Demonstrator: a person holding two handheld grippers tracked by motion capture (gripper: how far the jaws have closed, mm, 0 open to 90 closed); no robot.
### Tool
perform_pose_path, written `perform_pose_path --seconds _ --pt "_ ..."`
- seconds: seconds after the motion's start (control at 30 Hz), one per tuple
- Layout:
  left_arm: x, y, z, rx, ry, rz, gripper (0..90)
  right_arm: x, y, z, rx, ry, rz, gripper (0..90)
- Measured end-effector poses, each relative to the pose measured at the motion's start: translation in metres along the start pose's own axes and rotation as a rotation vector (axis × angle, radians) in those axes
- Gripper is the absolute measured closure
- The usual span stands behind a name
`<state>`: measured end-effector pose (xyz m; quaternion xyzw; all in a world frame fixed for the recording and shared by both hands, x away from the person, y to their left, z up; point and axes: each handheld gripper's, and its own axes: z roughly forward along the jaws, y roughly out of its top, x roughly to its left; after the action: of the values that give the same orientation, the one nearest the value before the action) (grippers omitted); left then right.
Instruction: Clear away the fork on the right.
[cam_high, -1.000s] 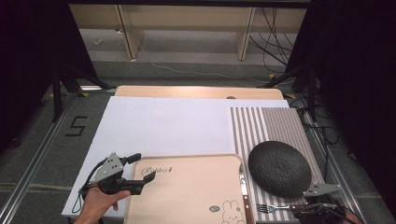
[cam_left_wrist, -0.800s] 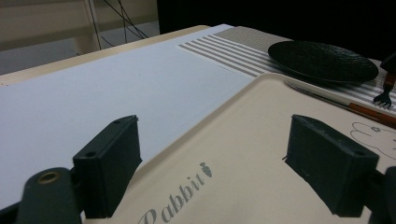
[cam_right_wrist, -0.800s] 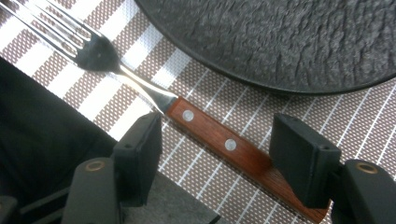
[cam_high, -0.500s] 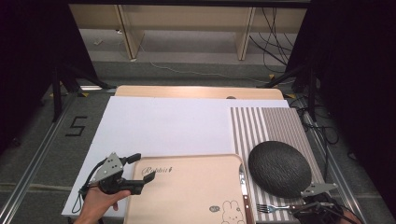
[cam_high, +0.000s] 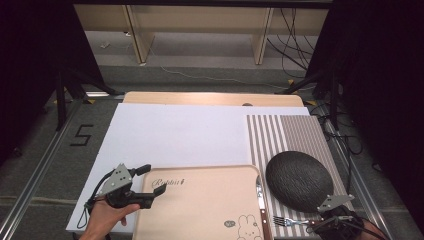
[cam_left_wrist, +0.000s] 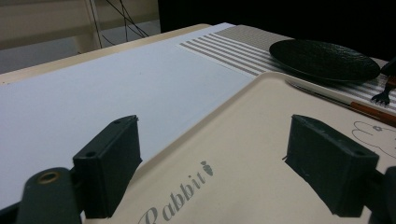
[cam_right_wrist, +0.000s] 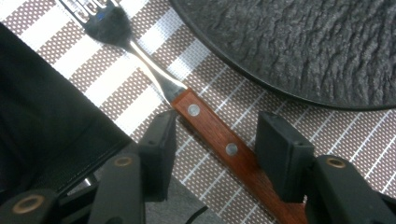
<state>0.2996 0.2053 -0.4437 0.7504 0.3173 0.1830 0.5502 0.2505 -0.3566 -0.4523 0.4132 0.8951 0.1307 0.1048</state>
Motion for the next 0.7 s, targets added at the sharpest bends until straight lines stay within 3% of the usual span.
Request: perform_pose_path --seconds 0.3,0.33,0.4,0.7 --pt "0.0 -0.0003 0.0003 -0.003 -0.001 -0.004 17.1 0.0006 0.0058 -0.0003 0.036 0.016 -0.084 59.7" --pt "0.0 -0.0003 0.0003 -0.004 0.0 -0.005 17.1 0.0023 0.0062 -0.0006 0.044 0.021 -0.07 60.3" --pt "0.0 -0.0004 0.0004 -0.002 -0.001 -0.006 17.1 0.0015 0.0073 -0.0003 0.045 0.021 -0.101 61.9" --pt "-0.0002 -0.0002 -0.0001 0.0 0.004 -0.003 17.1 0.0044 0.01 -0.0005 0.067 0.034 -0.132 68.0"
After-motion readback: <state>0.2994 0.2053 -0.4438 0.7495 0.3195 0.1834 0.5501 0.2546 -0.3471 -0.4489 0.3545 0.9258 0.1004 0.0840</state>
